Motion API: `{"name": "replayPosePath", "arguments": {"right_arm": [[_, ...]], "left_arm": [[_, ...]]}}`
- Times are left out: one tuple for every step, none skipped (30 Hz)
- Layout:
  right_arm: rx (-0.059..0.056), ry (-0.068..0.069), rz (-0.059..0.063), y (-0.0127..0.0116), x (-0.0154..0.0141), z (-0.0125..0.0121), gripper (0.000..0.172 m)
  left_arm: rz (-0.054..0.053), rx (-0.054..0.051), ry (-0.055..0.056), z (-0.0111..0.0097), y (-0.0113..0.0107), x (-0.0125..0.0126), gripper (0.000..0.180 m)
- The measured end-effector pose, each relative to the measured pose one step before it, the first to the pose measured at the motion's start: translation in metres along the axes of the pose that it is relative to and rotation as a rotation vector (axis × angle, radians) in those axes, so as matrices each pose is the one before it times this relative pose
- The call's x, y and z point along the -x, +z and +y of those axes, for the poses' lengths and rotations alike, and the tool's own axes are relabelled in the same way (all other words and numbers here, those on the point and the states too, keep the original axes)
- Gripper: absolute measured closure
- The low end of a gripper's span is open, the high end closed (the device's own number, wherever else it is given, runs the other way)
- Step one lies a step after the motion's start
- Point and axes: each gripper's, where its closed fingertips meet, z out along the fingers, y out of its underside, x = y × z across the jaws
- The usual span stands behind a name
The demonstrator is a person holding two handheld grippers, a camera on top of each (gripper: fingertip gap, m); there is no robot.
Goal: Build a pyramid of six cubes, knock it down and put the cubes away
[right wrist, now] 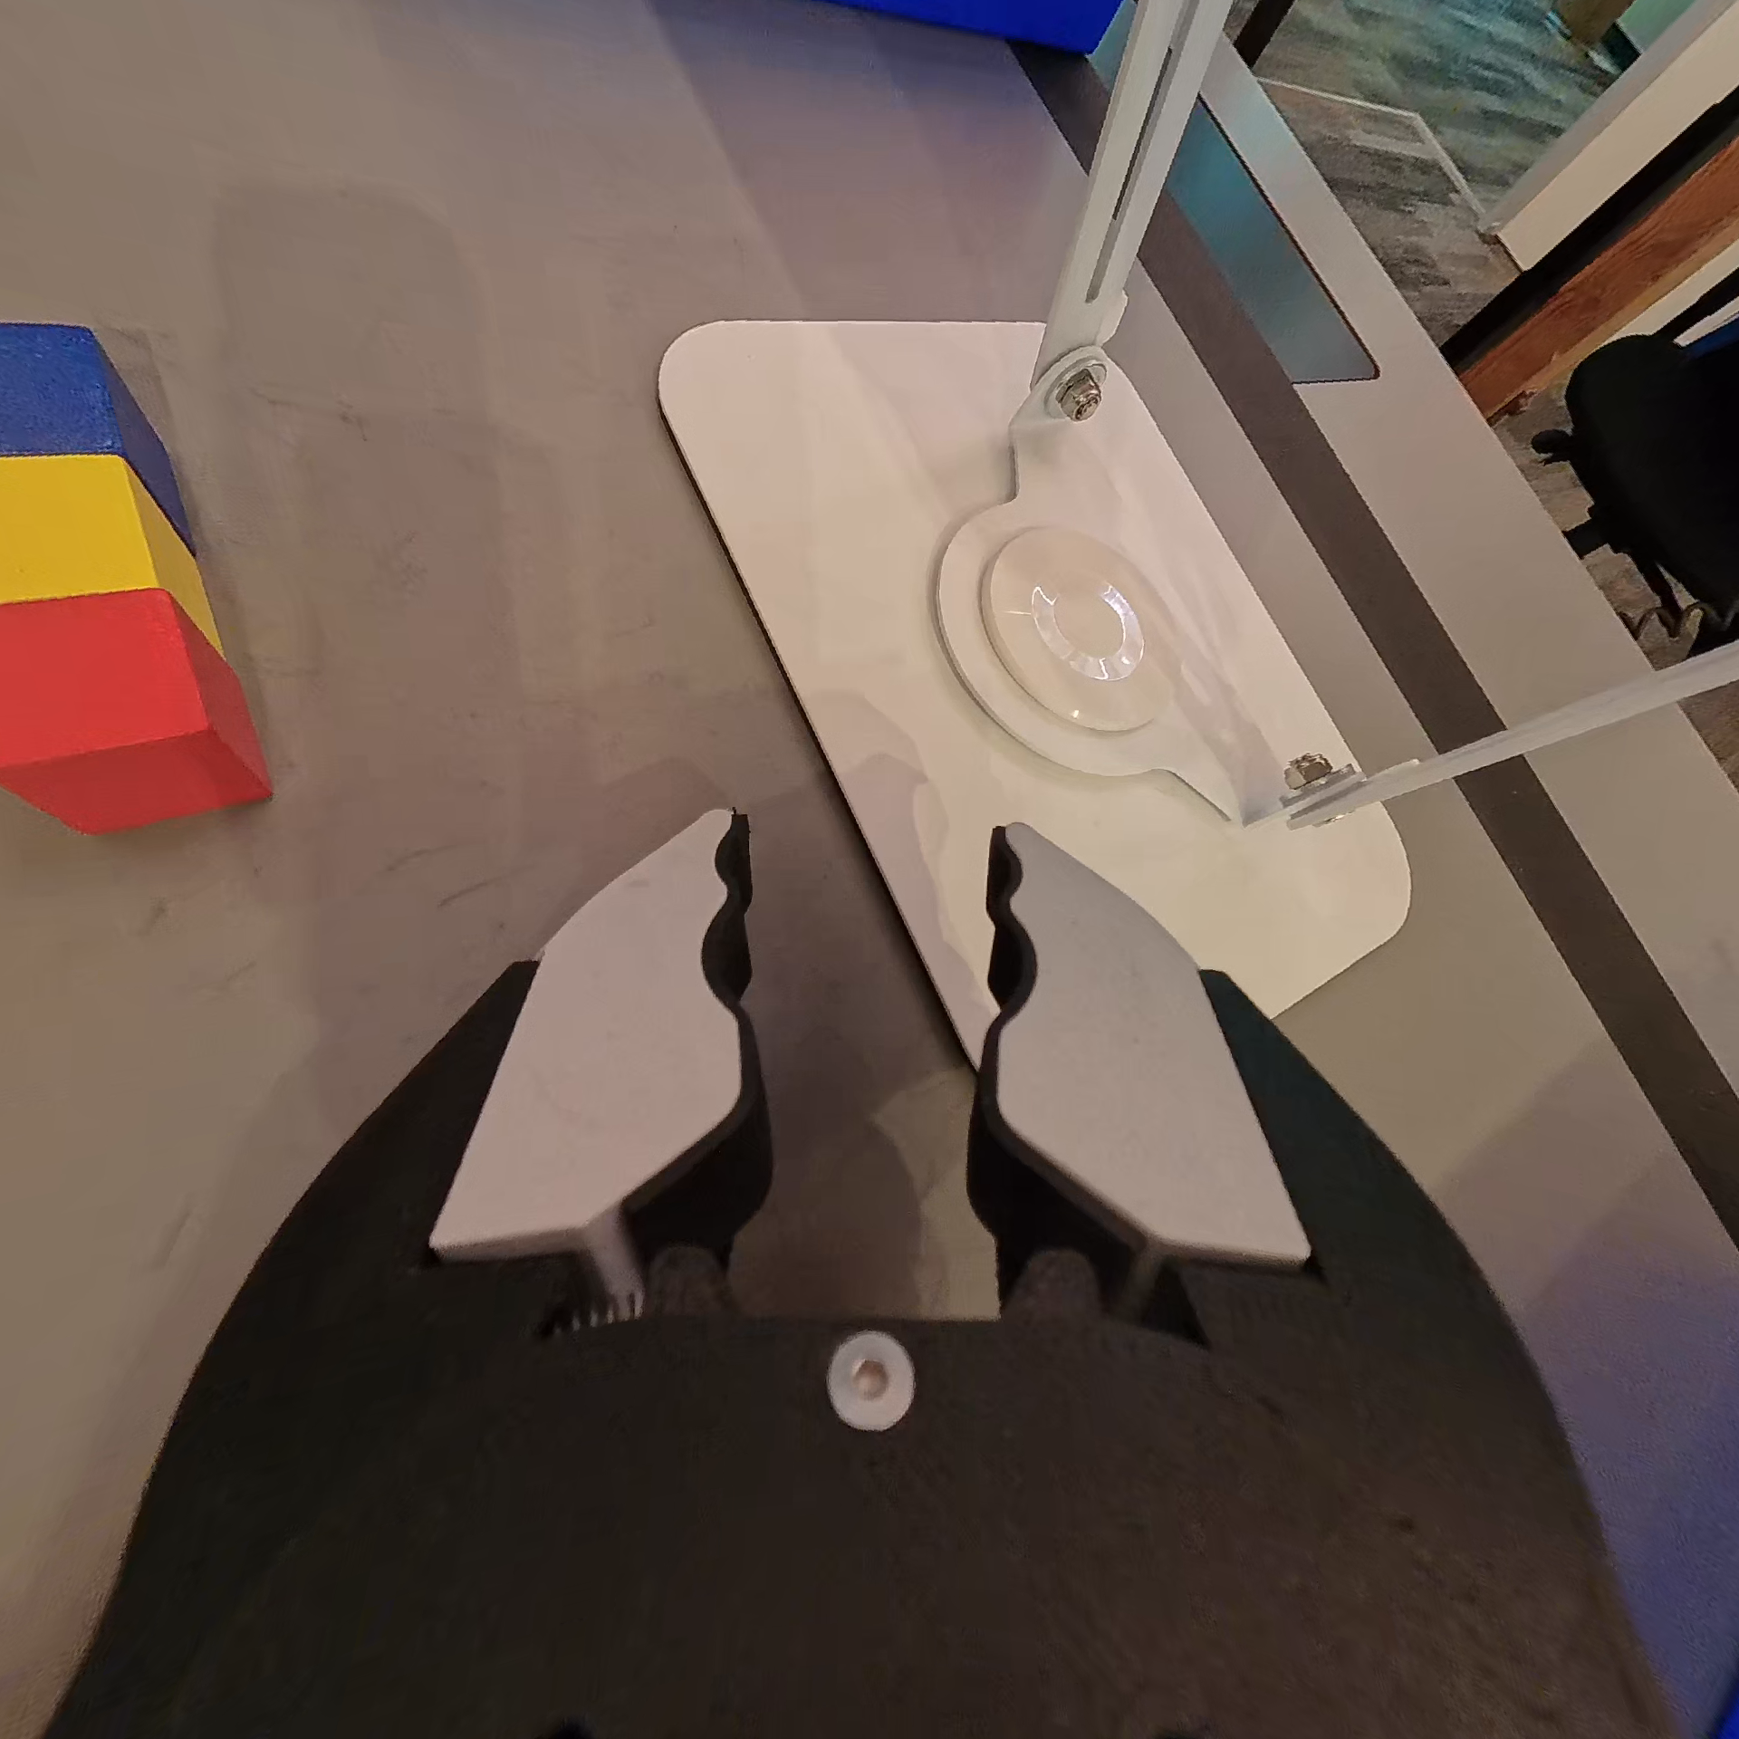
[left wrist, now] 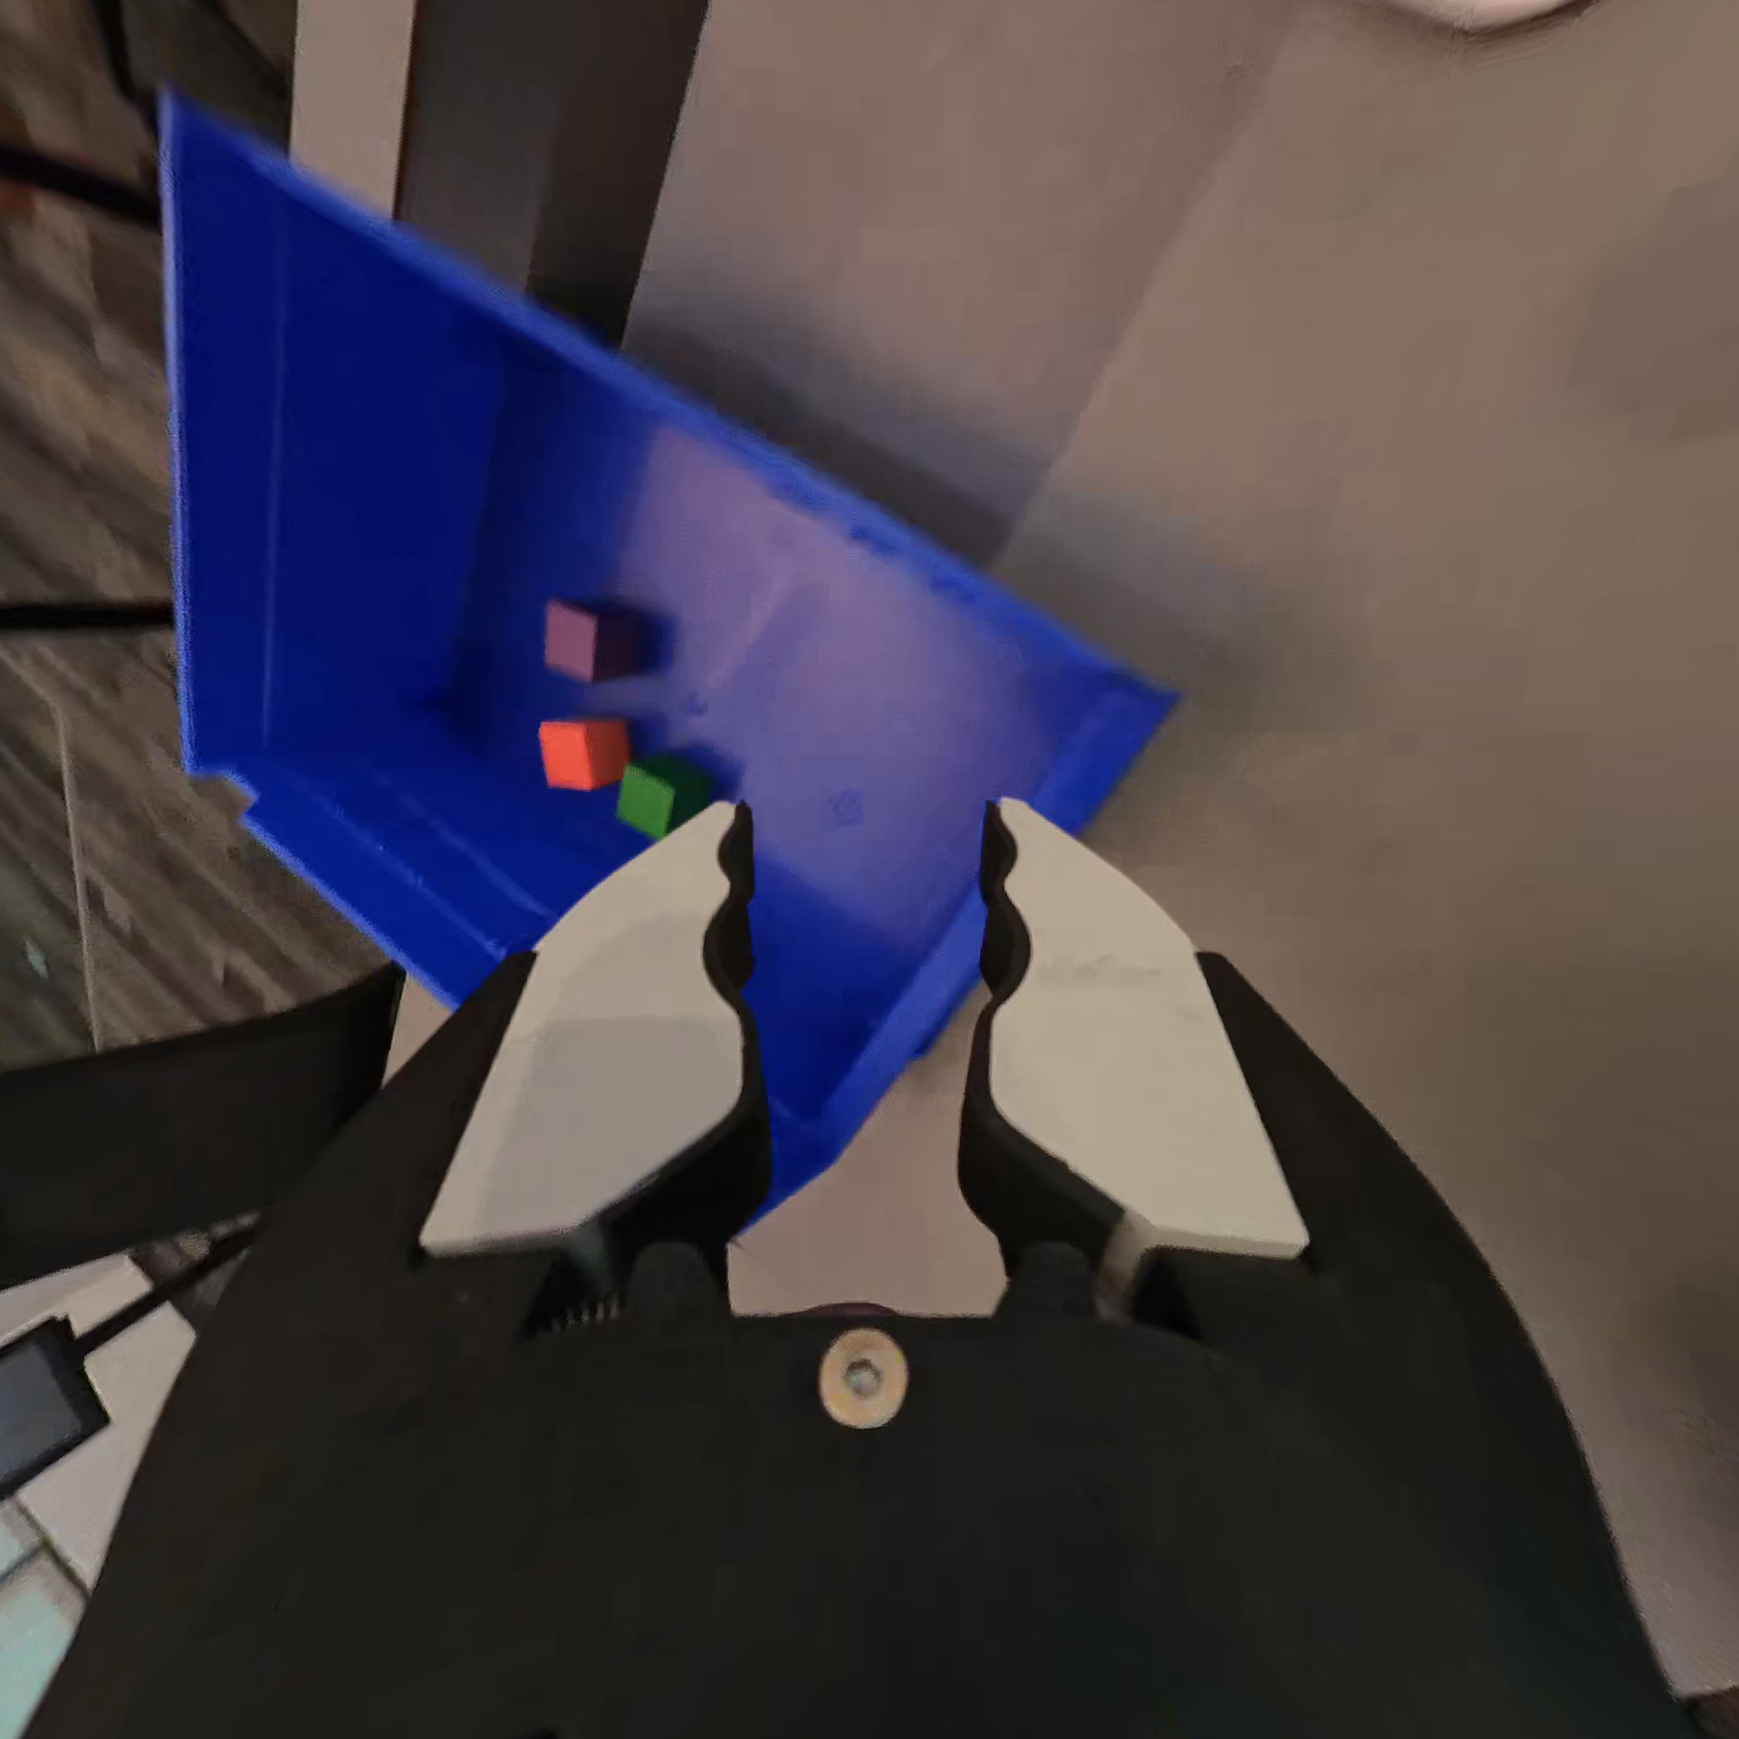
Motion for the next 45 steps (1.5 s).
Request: {"name": "replayPosePath", "arguments": {"right_arm": [[0.0002, 0.0003, -0.0007, 0.00005, -0.00001, 0.00003, 0.123], [0.0001, 0.0001, -0.0011, -0.00001, 0.00015, 0.00001, 0.124], [0.0000, -0.0001, -0.0010, 0.00008, 0.00009, -0.00004, 0.124], [0.0001, 0.0000, -0.0010, -0.00001, 0.00013, 0.00001, 0.124], [0.0002, 0.0003, -0.0010, 0.00005, 0.00003, 0.00003, 0.124], [0.0001, 0.0003, -0.0010, -0.00002, 0.00007, 0.00007, 0.124], [0.0001, 0.0001, -0.0010, -0.00001, 0.00014, 0.00001, 0.125], [0.0000, -0.0002, -0.0009, 0.00000, 0.00011, 0.00000, 0.125], [0.0000, 0.0000, -0.0007, 0.00008, 0.00006, -0.00004, 0.125], [0.0001, 0.0004, -0.0006, 0.00005, -0.00002, 0.00003, 0.125], [0.0002, 0.0007, -0.0007, 0.00005, 0.00001, 0.00004, 0.125], [0.0003, 0.0007, -0.0011, 0.00004, 0.00006, 0.00004, 0.125], [0.0003, 0.0007, -0.0010, 0.00004, 0.00005, 0.00005, 0.125], [0.0003, 0.0006, -0.0009, 0.00004, 0.00003, 0.00004, 0.125], [0.0002, 0.0004, -0.0007, 0.00005, -0.00001, 0.00003, 0.125], [0.0001, 0.0002, -0.0004, -0.00001, 0.00007, 0.00001, 0.125], [0.0001, 0.0002, -0.0004, -0.00001, 0.00007, 0.00001, 0.125], [0.0000, 0.0001, -0.0005, 0.00008, 0.00003, -0.00004, 0.125], [0.0001, 0.0002, -0.0004, -0.00003, -0.00001, 0.00007, 0.125], [0.0002, 0.0005, -0.0005, 0.00006, 0.00005, -0.00001, 0.125], [0.0001, 0.0003, -0.0003, -0.00003, -0.00002, 0.00007, 0.125], [0.0000, 0.0003, -0.0004, 0.00008, 0.00003, -0.00004, 0.125], [0.0003, 0.0008, -0.0009, 0.00004, 0.00004, 0.00005, 0.125], [0.0005, 0.0010, -0.0010, 0.00009, -0.00006, 0.00008, 0.125], [0.0003, 0.0006, -0.0009, 0.00004, 0.00003, 0.00004, 0.125], [0.0000, 0.0010, -0.0018, 0.00002, 0.00001, 0.00011, 0.125], [0.0011, 0.0029, -0.0019, 0.00001, -0.00012, 0.00019, 0.125], [0.0007, 0.0016, -0.0011, 0.00007, 0.00000, 0.00011, 0.125], [-0.0001, -0.0003, 0.0002, 0.00001, -0.00004, -0.00001, 0.125], [-0.0003, -0.0009, 0.0006, -0.00010, 0.00012, -0.00005, 0.125], [-0.0003, -0.0008, 0.0004, -0.00004, 0.00002, -0.00004, 0.125], [-0.0002, -0.0004, 0.0003, -0.00007, -0.00003, 0.00002, 0.125], [-0.0001, -0.0002, 0.0003, 0.00002, 0.00003, -0.00006, 0.125], [-0.0002, -0.0005, 0.0005, -0.00005, 0.00002, -0.00003, 0.125], [-0.0005, -0.0011, 0.0008, -0.00011, -0.00001, -0.00002, 0.125], [-0.0004, -0.0009, 0.0006, 0.00004, 0.00010, -0.00003, 0.125], [0.0000, -0.0003, 0.0003, -0.00008, -0.00001, 0.00004, 0.125], [-0.0001, -0.0002, 0.0004, -0.00003, -0.00001, -0.00014, 0.125], [-0.0002, -0.0004, 0.0005, -0.00007, -0.00005, 0.00002, 0.125], [-0.0001, -0.0002, 0.0003, 0.00002, 0.00003, -0.00006, 0.125], [0.0000, -0.0001, 0.0002, -0.00008, 0.00001, 0.00004, 0.125], [-0.0001, -0.0002, 0.0006, 0.00000, -0.00009, -0.00001, 0.125], [-0.0001, -0.0002, 0.0009, -0.00005, 0.00000, -0.00002, 0.125], [-0.0001, -0.0002, 0.0012, 0.00001, -0.00017, -0.00002, 0.125], [-0.0003, -0.0007, 0.0007, -0.00012, 0.00002, 0.00000, 0.125]], "left_arm": [[-0.0019, 0.0271, -0.0108, 0.00990, 0.01267, 0.01431, 0.135], [0.0056, 0.0271, -0.0034, 0.00813, 0.01367, 0.01128, 0.135], [0.0009, 0.0313, 0.0107, 0.00713, 0.01419, 0.00993, 0.136], [0.0003, 0.0399, 0.0224, 0.00722, 0.01432, 0.00812, 0.135], [0.0107, 0.0365, 0.0246, 0.00628, 0.01410, 0.00547, 0.135], [0.0169, 0.0295, 0.0190, 0.00454, 0.01333, 0.00370, 0.135], [0.0040, 0.0313, 0.0114, 0.00392, 0.01196, 0.00534, 0.134], [0.0029, 0.0290, 0.0114, 0.00304, 0.01048, 0.00507, 0.133], [0.0046, 0.0151, 0.0128, 0.00091, 0.00865, 0.00422, 0.133], [0.0057, 0.0021, 0.0079, -0.00119, 0.00665, 0.00388, 0.134], [0.0061, -0.0027, 0.0048, -0.00169, 0.00519, 0.00329, 0.135], [-0.0028, 0.0015, 0.0060, -0.00110, 0.00393, 0.00384, 0.134], [-0.0168, 0.0177, 0.0062, 0.00162, 0.00347, 0.00519, 0.134], [-0.0096, 0.0345, 0.0088, 0.00424, 0.00408, 0.00366, 0.134], [0.0085, 0.0210, 0.0107, 0.00283, 0.00435, 0.00049, 0.134], [0.0159, 0.0052, 0.0051, 0.00068, 0.00409, -0.00074, 0.135], [0.0081, 0.0038, 0.0085, 0.00058, 0.00356, 0.00005, 0.137], [0.0045, 0.0070, 0.0115, 0.00089, 0.00289, -0.00003, 0.140], [0.0063, -0.0029, 0.0046, -0.00076, 0.00044, -0.00028, 0.144], [0.0102, -0.0172, 0.0050, -0.00297, -0.00076, -0.00118, 0.145], [0.0127, -0.0153, 0.0048, -0.00272, -0.00060, -0.00200, 0.147], [0.0022, 0.0052, 0.0020, 0.00032, 0.00021, -0.00016, 0.148], [0.0009, 0.0051, -0.0008, 0.00010, -0.00006, -0.00025, 0.148], [0.0020, 0.0030, 0.0004, 0.00017, -0.00054, -0.00104, 0.148], [0.0093, 0.0007, 0.0019, 0.00050, -0.00155, -0.00283, 0.149], [0.0077, 0.0027, -0.0042, 0.00116, -0.00254, -0.00329, 0.149], [-0.0034, -0.0019, -0.0043, 0.00099, -0.00400, -0.00240, 0.149], [-0.0136, -0.0062, -0.0023, 0.00091, -0.00578, -0.00191, 0.150], [-0.0090, -0.0099, -0.0068, 0.00053, -0.00773, -0.00346, 0.150], [-0.0124, -0.0223, -0.0029, -0.00148, -0.00953, -0.00464, 0.150], [-0.0156, -0.0332, -0.0043, -0.00314, -0.01165, -0.00549, 0.150], [-0.0147, -0.0406, -0.0165, -0.00392, -0.01336, -0.00644, 0.150], [-0.0136, -0.0556, -0.0229, -0.00610, -0.01433, -0.00776, 0.150], [-0.0080, -0.0642, -0.0211, -0.00744, -0.01426, -0.01039, 0.151], [-0.0095, -0.0612, -0.0124, -0.00793, -0.01328, -0.01202, 0.151], [-0.0110, -0.0597, -0.0166, -0.00881, -0.01159, -0.01297, 0.151], [-0.0007, -0.0573, -0.0145, -0.00974, -0.00922, -0.01601, 0.151], [0.0141, -0.0511, -0.0083, -0.01001, -0.00656, -0.01971, 0.151], [-0.0014, -0.0475, 0.0008, -0.01035, -0.00406, -0.01861, 0.151], [-0.0066, -0.0435, -0.0004, -0.01039, -0.00183, -0.01800, 0.152], [0.0364, -0.0510, -0.0029, -0.01135, 0.00003, -0.02344, 0.152], [0.0272, -0.0539, 0.0024, -0.01203, 0.00191, -0.02112, 0.152], [-0.0003, -0.0222, -0.0023, -0.00739, 0.00344, -0.01418, 0.152], [0.0026, -0.0032, -0.0046, -0.00409, 0.00361, -0.01159, 0.152], [-0.0040, -0.0229, 0.0027, -0.00585, 0.00237, -0.00803, 0.152]]}}
